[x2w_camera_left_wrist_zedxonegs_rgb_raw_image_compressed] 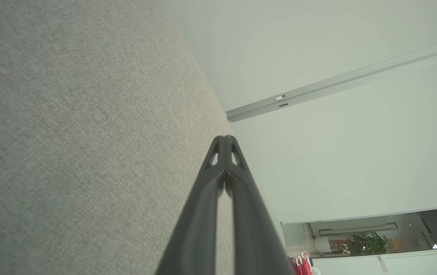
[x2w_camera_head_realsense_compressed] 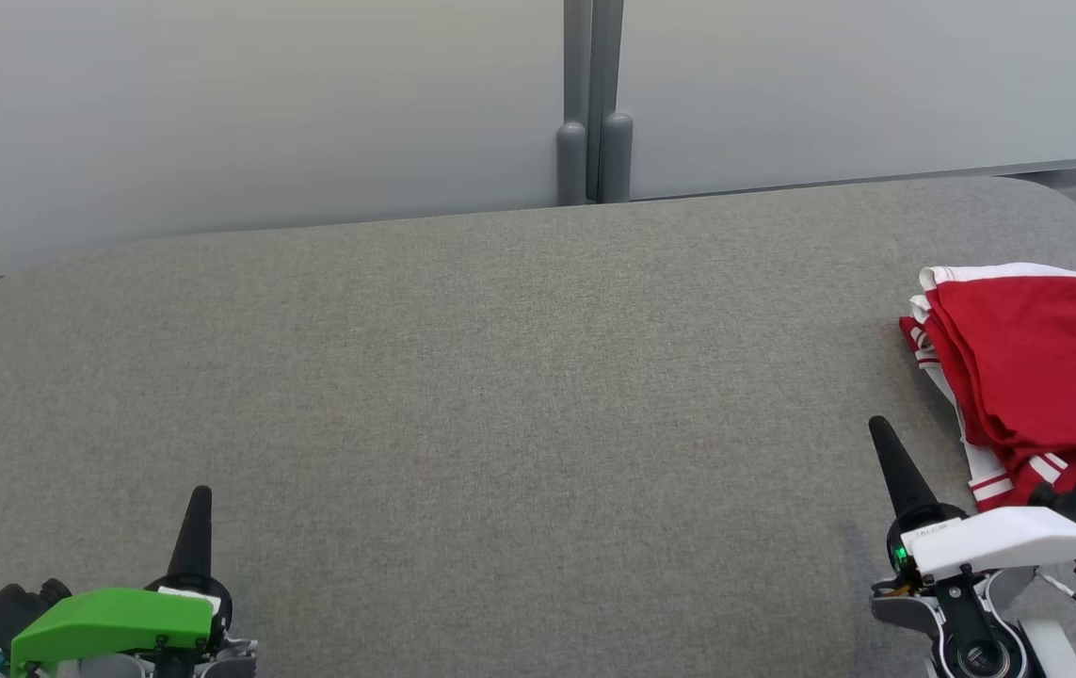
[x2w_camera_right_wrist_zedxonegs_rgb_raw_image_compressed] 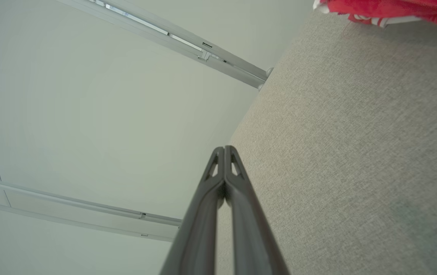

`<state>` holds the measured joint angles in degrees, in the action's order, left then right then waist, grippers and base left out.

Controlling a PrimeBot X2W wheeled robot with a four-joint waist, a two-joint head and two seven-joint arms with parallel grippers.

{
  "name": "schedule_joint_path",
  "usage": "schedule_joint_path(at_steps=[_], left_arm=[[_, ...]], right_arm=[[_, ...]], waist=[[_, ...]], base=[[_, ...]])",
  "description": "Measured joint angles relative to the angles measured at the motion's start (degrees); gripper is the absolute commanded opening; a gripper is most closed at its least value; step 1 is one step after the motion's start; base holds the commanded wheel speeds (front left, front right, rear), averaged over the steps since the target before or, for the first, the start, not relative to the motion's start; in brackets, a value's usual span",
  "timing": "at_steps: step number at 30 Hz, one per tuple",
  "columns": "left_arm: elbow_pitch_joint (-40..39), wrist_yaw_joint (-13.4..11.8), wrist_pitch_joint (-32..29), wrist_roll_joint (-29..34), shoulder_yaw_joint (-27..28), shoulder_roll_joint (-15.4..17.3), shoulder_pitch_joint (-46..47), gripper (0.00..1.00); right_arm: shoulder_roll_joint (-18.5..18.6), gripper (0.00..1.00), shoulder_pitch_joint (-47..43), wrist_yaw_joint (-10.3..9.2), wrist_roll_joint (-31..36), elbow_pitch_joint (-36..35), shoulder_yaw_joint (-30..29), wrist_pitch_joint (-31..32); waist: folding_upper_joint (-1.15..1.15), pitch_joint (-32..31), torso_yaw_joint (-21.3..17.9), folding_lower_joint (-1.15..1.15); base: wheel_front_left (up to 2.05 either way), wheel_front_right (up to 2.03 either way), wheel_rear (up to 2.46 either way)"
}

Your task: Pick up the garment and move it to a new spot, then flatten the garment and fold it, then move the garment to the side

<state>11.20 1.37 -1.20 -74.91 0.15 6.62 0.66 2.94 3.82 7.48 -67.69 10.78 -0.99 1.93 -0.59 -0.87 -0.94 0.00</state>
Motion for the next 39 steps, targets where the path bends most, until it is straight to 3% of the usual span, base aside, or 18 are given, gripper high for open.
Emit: schedule_joint_path(at_steps=[39], left_arm=[[0.42, 4.57, -5.01, -13.13, 6.99, -2.41, 2.05, 0.00]], right_arm=[[0.02, 0.00, 1.49, -0.01, -18.73, 2.24, -1.14, 1.62]], waist=[[0.00, 0.75, 0.66, 0.00]], base=[[0.00, 0.00, 0.00]])
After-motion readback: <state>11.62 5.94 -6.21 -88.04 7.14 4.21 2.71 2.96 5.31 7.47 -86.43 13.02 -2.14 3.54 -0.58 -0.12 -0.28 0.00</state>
